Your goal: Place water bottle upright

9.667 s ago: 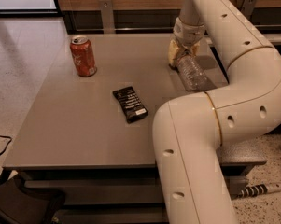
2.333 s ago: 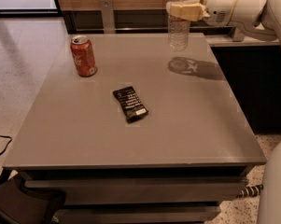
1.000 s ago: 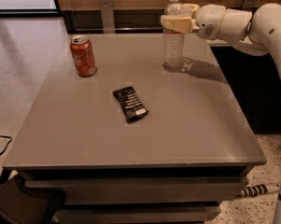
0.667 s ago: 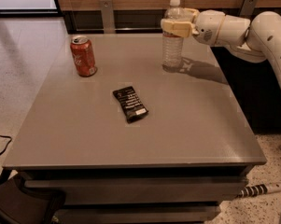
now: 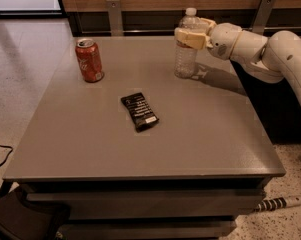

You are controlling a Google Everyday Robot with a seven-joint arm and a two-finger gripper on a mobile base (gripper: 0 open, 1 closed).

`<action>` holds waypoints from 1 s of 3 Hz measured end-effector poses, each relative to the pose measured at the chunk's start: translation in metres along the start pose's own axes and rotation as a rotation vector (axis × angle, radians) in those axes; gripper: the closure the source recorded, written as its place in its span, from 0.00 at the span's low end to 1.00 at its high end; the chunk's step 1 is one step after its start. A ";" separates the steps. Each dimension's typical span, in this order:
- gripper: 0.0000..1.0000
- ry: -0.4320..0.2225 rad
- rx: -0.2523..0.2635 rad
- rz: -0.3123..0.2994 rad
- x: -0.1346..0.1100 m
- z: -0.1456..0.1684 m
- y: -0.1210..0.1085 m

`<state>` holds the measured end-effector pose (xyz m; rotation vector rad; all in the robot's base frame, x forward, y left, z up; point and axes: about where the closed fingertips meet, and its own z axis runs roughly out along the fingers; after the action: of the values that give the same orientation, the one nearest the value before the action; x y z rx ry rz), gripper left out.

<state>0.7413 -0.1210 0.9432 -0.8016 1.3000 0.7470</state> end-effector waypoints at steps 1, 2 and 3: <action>1.00 -0.006 0.016 -0.012 0.002 -0.002 0.003; 1.00 -0.006 0.016 -0.012 0.001 -0.002 0.003; 1.00 -0.006 0.016 -0.012 0.000 -0.002 0.003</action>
Offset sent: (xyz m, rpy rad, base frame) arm -0.0484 -0.0080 -0.0225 -0.0594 -0.1447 -0.1679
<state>0.7382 -0.1214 0.9424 -0.7933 1.2928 0.7282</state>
